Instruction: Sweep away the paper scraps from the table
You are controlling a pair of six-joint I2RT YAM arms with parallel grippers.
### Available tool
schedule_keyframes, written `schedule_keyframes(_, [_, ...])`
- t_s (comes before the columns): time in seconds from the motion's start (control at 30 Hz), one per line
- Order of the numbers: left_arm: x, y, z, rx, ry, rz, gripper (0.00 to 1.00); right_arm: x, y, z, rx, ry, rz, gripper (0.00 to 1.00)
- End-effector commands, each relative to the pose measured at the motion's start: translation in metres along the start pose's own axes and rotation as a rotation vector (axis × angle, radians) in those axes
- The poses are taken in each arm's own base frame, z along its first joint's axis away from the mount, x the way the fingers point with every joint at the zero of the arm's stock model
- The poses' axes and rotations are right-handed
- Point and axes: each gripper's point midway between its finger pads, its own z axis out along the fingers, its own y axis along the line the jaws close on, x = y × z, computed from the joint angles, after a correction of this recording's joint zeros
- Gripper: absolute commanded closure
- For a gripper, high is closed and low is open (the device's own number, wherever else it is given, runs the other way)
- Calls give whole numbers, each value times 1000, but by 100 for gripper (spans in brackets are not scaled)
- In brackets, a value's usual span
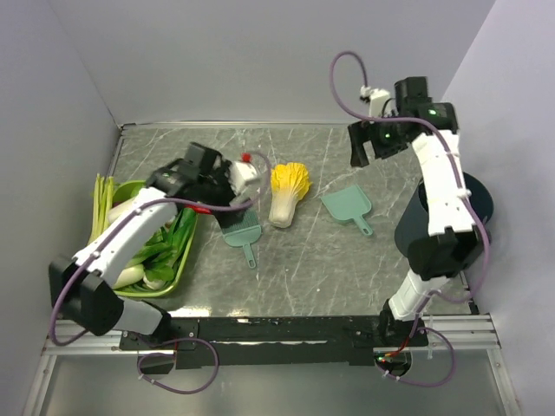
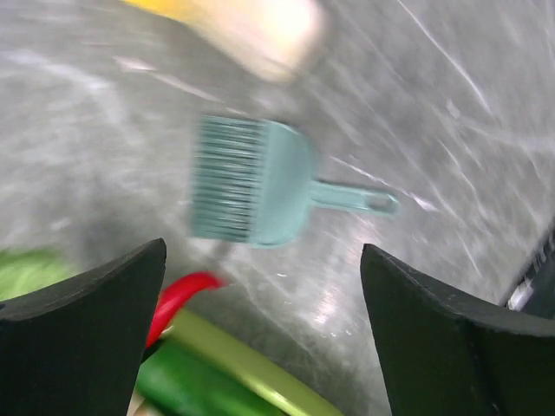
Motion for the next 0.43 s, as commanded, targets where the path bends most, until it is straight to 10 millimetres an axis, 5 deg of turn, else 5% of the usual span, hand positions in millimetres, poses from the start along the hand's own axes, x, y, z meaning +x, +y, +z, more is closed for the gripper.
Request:
schedule_keyframes(0.0, [-53, 49, -61, -216, -259, -164, 3, -47, 5, -62, 104, -288, 24, 0])
schedule_keyframes(0.17, [-67, 115, -112, -535, -485, -370, 3, -75, -7, -85, 224, -478, 163, 0])
schedule_keyframes(0.4, [-34, 174, -152, -686, -628, -747, 2, -93, -16, -118, 336, -593, 188, 0])
